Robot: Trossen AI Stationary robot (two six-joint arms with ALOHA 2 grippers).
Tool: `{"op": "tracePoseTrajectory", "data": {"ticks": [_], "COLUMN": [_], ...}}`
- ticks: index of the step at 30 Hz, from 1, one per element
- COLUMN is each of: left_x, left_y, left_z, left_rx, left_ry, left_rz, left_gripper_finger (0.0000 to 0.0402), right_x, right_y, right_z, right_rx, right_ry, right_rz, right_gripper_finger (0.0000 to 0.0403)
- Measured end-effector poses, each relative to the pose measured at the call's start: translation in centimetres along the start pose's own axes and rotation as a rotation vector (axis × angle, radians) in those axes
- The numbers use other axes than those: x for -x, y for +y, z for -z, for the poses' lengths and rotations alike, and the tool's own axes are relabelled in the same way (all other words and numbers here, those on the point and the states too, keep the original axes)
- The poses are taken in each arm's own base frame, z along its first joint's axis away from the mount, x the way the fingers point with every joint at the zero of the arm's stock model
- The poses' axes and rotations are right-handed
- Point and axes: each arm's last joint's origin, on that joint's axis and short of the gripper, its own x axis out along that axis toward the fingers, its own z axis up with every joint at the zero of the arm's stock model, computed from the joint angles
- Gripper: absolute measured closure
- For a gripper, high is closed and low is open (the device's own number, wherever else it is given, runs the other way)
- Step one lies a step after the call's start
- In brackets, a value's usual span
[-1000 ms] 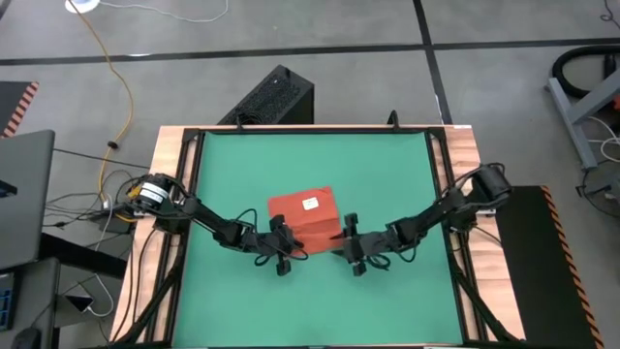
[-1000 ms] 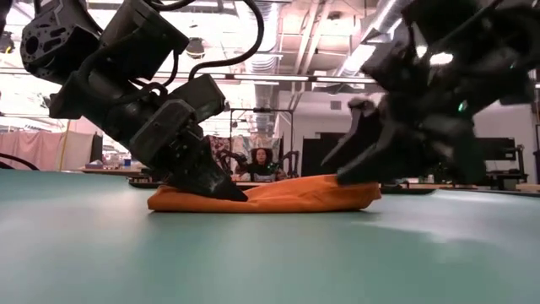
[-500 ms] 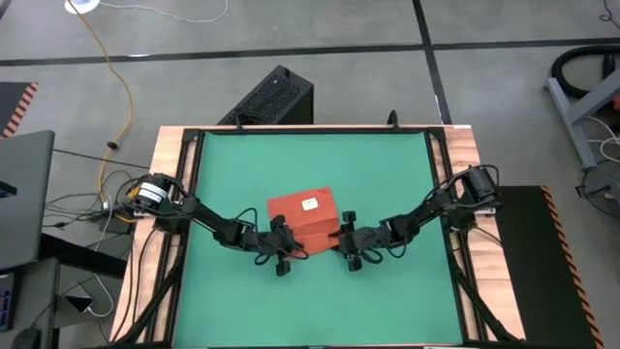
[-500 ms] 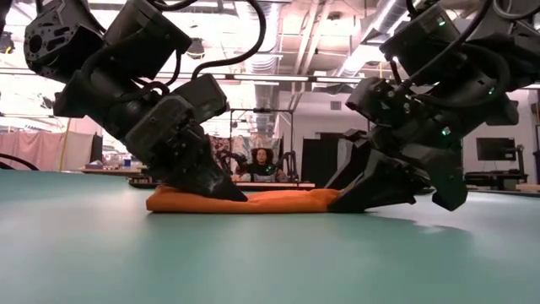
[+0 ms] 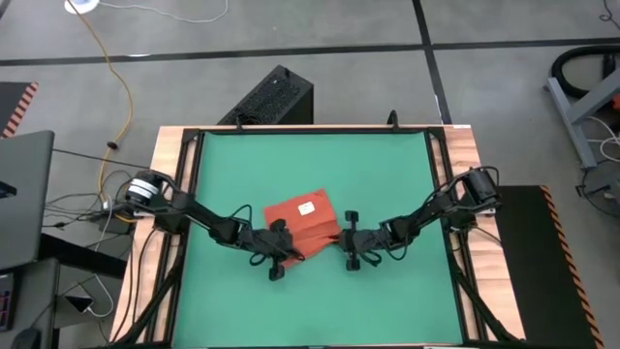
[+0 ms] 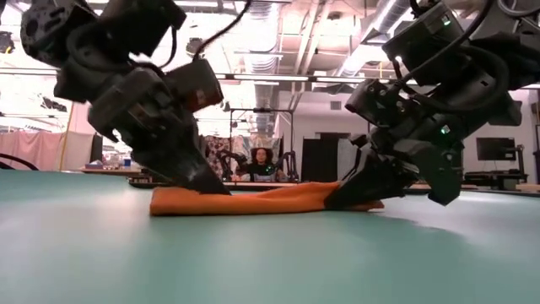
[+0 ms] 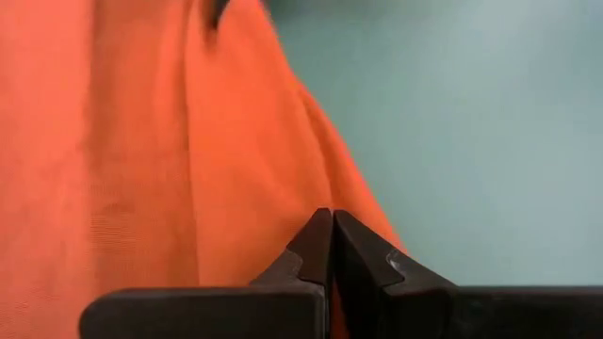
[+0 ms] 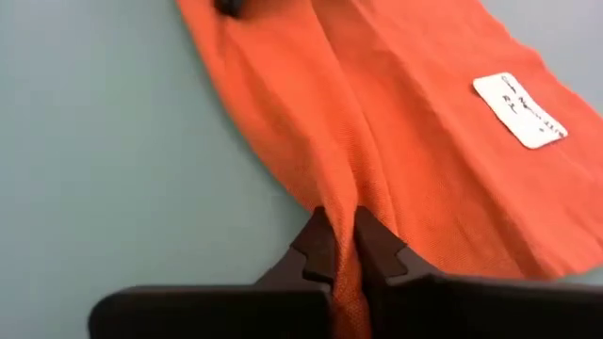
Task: Roll towel
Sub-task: Roll the orange towel
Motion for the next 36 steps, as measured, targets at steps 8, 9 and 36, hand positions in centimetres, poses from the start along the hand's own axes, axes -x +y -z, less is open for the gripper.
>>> {"op": "tracePoseTrajectory", "data": {"ticks": [8, 9, 36], "left_x": [0.9, 0.9, 0.9], "left_y": [0.4, 0.4, 0.6], "left_z": [-0.5, -0.5, 0.1], "left_rx": [-0.105, -0.116, -0.194], "left_ry": [-0.005, -0.007, 0.049], "left_rz": [-0.144, -0.149, -0.14], "left_gripper_finger": [0.0401, 0.0402, 0.0401], "right_x": [1.2, 1.4, 1.9], "right_y": [-0.3, -0.5, -9.7], "right_z": [-1.6, -1.9, -5.7], "right_rx": [-0.174, -0.193, -0.805], "right_ry": [0.078, 0.102, 0.464], "right_rz": [-0.163, -0.183, -0.597], "right_gripper_finger": [0.0379, 0.0379, 0.0379]}}
